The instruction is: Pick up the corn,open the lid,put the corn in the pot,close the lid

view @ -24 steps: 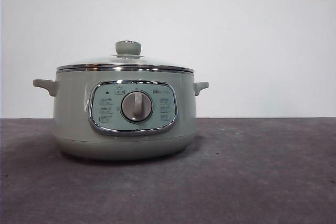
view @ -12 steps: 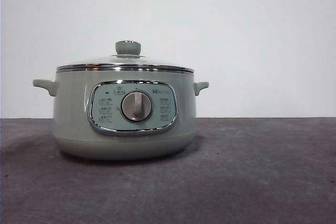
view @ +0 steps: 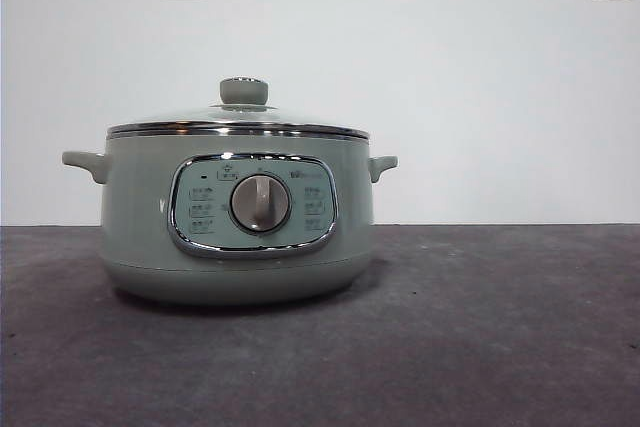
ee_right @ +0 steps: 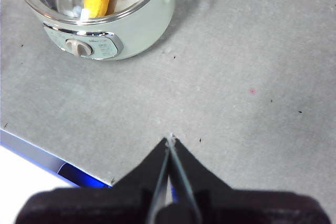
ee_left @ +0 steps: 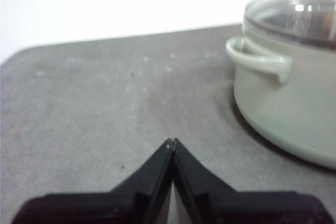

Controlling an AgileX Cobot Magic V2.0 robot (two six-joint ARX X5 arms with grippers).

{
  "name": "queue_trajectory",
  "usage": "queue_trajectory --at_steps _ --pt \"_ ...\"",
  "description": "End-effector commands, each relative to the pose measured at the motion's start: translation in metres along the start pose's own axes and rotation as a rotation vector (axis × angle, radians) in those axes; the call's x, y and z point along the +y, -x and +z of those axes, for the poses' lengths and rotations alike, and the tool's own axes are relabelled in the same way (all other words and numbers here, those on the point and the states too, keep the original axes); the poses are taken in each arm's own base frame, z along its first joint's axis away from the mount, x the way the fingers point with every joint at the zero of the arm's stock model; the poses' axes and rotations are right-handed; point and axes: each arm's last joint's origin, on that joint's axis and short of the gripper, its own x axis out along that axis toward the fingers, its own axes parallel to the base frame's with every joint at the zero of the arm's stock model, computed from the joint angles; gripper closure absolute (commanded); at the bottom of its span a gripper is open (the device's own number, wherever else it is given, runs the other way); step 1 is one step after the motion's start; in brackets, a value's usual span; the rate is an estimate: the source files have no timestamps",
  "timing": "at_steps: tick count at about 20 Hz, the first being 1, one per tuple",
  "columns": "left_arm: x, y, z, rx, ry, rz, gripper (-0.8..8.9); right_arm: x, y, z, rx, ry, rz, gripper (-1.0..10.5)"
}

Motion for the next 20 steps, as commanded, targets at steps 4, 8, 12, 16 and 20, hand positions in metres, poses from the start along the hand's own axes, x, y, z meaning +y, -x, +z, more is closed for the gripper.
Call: queue_trajectory --at_steps 4,8,12,16,20 --pt "-0.001 -0.001 -0.004 0.015 0.007 -0.035 8.15 0.0 -0.004 -0.002 0.035 -0.002 -0.012 9.5" --pt "-0.001 -0.002 -0.005 0.034 0.007 -0.035 8.15 0.0 -0.004 -0.002 0.035 -0.002 -0.012 9.5" --pt "-0.001 -0.003 -0.007 0.055 0.007 -0.036 8.15 0.0 -0.004 -0.002 0.035 -0.002 -0.012 9.5" --pt "-0.001 -0.004 -0.009 0.079 0.007 -0.037 8.15 -0.003 -0.002 -0.003 0.025 -0.006 -0.044 9.5" --pt "-0.001 -0.005 -0.01 0.099 0.006 -0.038 8.15 -0.036 -0.01 -0.025 -0.092 -0.092 -0.205 9.5"
